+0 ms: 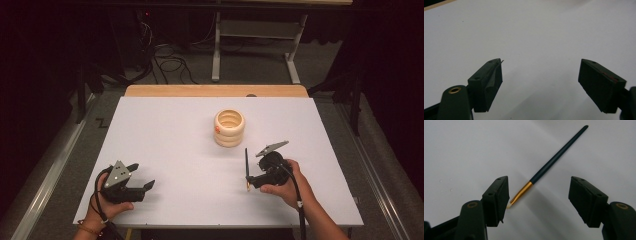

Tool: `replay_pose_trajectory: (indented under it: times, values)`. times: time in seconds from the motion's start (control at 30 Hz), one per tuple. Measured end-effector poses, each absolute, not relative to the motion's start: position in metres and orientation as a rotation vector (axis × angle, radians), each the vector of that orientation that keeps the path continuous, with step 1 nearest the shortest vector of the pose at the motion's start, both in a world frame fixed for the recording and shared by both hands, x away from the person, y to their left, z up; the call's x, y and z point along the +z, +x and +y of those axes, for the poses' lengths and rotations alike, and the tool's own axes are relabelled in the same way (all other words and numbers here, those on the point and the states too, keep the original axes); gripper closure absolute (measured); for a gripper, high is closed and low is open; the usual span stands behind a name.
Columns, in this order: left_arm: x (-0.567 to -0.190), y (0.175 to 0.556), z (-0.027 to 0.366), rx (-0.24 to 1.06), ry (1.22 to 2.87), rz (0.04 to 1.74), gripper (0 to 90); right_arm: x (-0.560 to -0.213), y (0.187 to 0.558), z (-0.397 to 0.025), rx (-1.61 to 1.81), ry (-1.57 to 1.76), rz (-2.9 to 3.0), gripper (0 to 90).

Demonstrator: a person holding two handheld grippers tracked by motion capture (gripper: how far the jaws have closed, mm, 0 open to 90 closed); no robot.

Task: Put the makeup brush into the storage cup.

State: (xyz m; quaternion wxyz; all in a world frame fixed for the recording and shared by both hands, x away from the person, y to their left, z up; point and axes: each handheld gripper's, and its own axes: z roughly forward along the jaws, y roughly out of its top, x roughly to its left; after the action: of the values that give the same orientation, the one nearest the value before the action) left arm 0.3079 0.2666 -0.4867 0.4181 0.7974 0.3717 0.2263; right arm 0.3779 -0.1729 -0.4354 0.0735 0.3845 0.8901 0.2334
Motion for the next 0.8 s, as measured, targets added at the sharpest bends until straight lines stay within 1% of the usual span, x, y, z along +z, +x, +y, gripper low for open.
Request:
replay_pose_trajectory:
  times: [0.07,0.13,0.27,0.6,0.63,0.7,0.73,0.8]
  values:
    - [-0.487,0.308,0.267,0.573,2.004,0.934,20.4,-0.438,0.379,-0.169,0.678,1.158,2.703,36.0]
    - [-0.487,0.308,0.267,0.572,2.002,0.935,20.4,-0.442,0.379,-0.162,0.622,1.145,2.741,39.5]
    - [-0.487,0.307,0.266,0.569,2.002,0.932,20.6,-0.446,0.380,-0.159,0.602,1.146,2.771,41.6]
    - [-0.488,0.309,0.264,0.563,2.034,0.922,20.9,-0.452,0.387,-0.154,0.504,1.092,2.807,53.4]
    - [-0.488,0.309,0.264,0.564,2.033,0.921,20.9,-0.452,0.389,-0.154,0.482,1.083,2.811,56.3]
    - [-0.488,0.309,0.264,0.562,2.034,0.921,20.9,-0.451,0.391,-0.153,0.457,1.077,2.823,59.1]
    - [-0.488,0.308,0.264,0.560,2.035,0.919,21.0,-0.450,0.395,-0.153,0.421,1.051,2.839,66.8]
    - [-0.489,0.309,0.264,0.560,2.038,0.921,21.0,-0.450,0.398,-0.153,0.396,1.046,2.847,73.2]
